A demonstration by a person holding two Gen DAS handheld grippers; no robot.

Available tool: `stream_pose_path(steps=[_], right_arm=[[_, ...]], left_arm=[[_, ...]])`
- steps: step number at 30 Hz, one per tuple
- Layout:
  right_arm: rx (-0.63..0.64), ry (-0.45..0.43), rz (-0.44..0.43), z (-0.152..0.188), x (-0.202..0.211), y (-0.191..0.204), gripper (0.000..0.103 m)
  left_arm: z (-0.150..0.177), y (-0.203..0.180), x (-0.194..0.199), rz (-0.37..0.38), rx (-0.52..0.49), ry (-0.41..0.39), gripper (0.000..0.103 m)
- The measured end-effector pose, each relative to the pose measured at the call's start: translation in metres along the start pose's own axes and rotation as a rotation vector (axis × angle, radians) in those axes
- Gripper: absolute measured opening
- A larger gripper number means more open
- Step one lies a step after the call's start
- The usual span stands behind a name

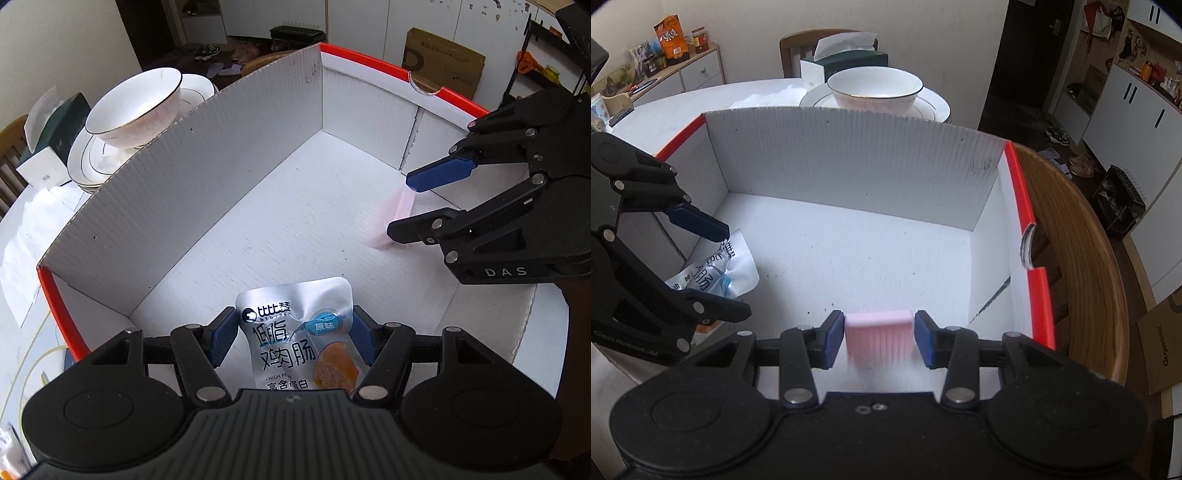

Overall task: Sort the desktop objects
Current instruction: 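Open both tools to drop the sausage packet and sticky notes in the box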

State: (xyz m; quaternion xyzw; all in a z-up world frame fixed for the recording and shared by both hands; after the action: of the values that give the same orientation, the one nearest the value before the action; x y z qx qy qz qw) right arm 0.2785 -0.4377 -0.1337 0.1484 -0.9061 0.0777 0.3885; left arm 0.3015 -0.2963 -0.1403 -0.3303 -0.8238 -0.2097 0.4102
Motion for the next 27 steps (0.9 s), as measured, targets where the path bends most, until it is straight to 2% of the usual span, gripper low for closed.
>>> stream_pose_path(steps=[9,11,16,27], right_arm=[[-0.012,-0.006,-0.015,0.004,0.006,0.0,0.046],[-0.019,-0.015,-0.028,0.004,0.009,0.0,0.052],[-0.021,-0.042,-0.041,0.0,0.017,0.004,0.063],[-0.056,-0.104,-0.076,-0.004,0.039,0.004,0.071]], left_arm=[[0.001,0.001,0.009,0.009,0.035,-0.025,0.065],[0.001,0.002,0.013,0.006,0.042,-0.037,0.066],[0.0,0.005,0.028,-0.002,0.069,-0.089,0.068],[0.01,0.018,0.063,-0.058,0.159,-0.191,0.068]])
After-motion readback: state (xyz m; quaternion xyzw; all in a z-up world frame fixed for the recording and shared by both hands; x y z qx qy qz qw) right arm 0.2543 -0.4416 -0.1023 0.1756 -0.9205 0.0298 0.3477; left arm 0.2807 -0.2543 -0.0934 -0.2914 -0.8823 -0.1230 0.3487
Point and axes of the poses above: each gripper's, at about its wrist camera, not at the fingertips, and x roughly against the way its jaws point, y to its left, z to its underside, the point moved 1 cm from there along -x, roughly the way its jaws point, and after that the axes turned 9 degrees about -y, right-handed, at the moved point
